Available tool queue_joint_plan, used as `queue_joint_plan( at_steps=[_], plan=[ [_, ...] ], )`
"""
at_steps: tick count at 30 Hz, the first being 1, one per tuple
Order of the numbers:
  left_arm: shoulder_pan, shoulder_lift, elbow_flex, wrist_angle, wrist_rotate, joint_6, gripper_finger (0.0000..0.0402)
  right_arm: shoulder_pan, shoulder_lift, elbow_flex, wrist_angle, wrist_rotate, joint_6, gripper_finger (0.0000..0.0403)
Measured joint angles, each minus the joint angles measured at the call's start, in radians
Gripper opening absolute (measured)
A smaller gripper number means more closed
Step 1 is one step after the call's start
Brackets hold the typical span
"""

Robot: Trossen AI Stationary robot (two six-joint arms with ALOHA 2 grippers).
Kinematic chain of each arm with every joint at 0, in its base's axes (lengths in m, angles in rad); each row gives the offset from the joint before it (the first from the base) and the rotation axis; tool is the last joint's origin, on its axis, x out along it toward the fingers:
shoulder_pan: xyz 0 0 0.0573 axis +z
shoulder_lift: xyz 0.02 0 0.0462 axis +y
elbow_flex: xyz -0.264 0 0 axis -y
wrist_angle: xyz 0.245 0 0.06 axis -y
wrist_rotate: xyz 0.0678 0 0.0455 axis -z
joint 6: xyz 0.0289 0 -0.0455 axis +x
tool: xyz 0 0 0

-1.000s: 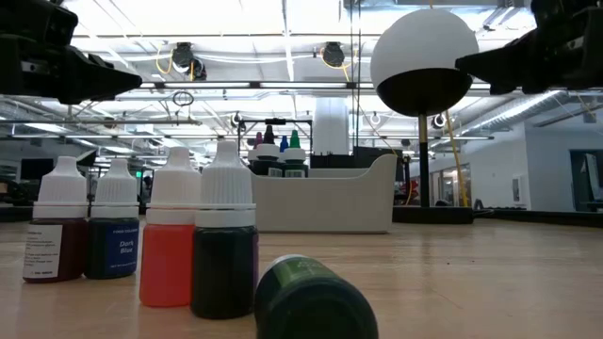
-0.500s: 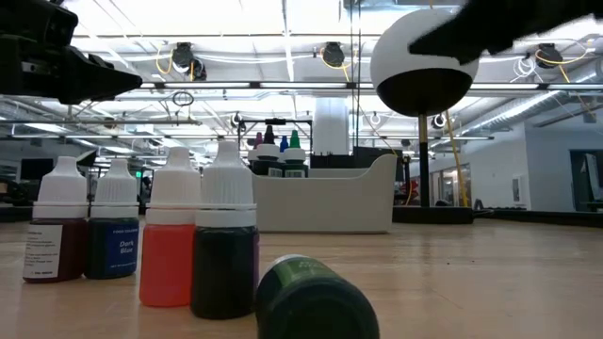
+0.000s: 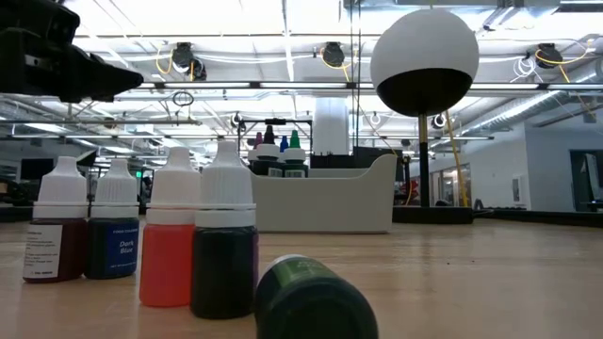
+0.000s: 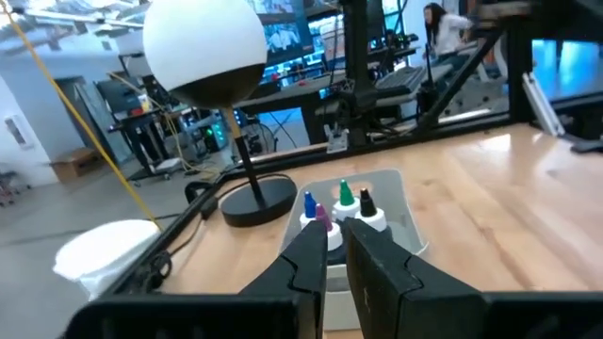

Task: Pick & Place food coloring
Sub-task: Put the small violet food coloring bottle into the gray bin

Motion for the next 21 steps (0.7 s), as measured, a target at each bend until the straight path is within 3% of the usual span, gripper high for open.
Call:
queue_joint_plan(
  at_steps=[4, 12, 15, 21],
  plan=[
    [0.000, 0.000, 0.000, 0.000, 0.001, -0.042, 0.0049, 0.026, 0.142, 0.213, -0.184, -0.017, 0.118, 0.0000],
    [0.000, 0.000, 0.000, 0.000, 0.001, -0.067, 0.0049, -0.027, 0.376, 0.577, -0.490, -0.215, 0.352, 0.0000],
    [0.000, 0.000, 0.000, 0.000, 0.002, -0.095, 0.0049, -0.056, 0.427, 0.646, -0.574, -0.315, 0.445, 0.0000],
    [0.000, 0.000, 0.000, -0.005, 0.002, -0.090, 0.0049, -0.108, 0.463, 0.658, -0.617, -0.467, 0.528, 0.0000]
  ],
)
